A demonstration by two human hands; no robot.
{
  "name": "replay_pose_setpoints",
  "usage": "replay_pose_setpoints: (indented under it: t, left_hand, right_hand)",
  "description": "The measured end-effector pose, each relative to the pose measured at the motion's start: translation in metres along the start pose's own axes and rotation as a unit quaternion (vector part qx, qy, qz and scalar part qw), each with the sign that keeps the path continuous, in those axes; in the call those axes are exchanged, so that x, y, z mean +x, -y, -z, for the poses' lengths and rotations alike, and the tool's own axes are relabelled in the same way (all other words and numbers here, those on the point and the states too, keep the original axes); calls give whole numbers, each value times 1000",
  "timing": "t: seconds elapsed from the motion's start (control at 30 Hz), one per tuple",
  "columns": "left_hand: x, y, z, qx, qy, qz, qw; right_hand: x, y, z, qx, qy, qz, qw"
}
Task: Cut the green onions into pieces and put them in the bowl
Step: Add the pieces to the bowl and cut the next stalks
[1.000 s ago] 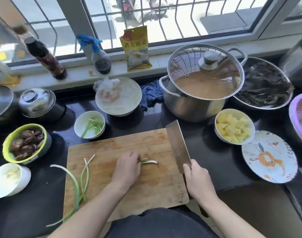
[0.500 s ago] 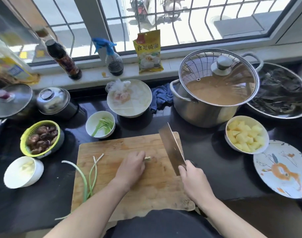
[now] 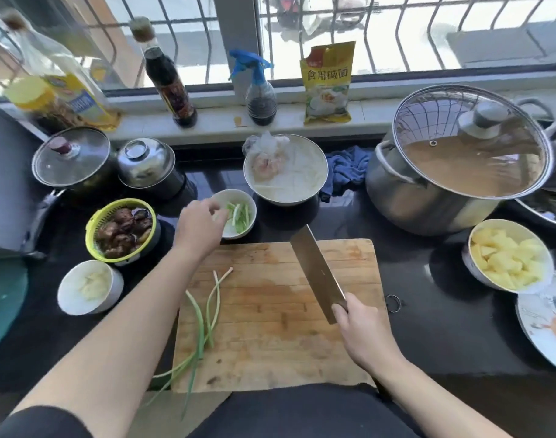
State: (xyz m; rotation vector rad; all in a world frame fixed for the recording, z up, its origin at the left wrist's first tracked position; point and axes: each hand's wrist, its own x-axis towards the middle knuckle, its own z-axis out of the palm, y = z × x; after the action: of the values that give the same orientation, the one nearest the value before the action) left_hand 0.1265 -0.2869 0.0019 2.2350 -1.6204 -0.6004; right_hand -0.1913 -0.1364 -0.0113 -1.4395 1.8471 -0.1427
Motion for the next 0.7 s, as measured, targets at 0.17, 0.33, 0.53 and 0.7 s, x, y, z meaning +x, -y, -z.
replay_pose_setpoints:
  t: [0.17, 0.33, 0.53, 0.7]
  left_hand:
    - [-107, 53, -28, 138, 101, 85, 982]
    - [-120, 55, -47, 188, 77, 93, 975]
    - [-113, 42, -45, 98, 61, 107, 987]
    - [-113, 49, -45, 86, -53, 232, 968]
  right_hand:
    - [-9, -7, -9, 7, 25, -16, 1000]
    - [-15, -10, -4, -2, 44, 7, 999]
    - [-14, -16, 9, 18, 13, -7, 1000]
    - [-18, -24, 13, 19, 6, -14, 1000]
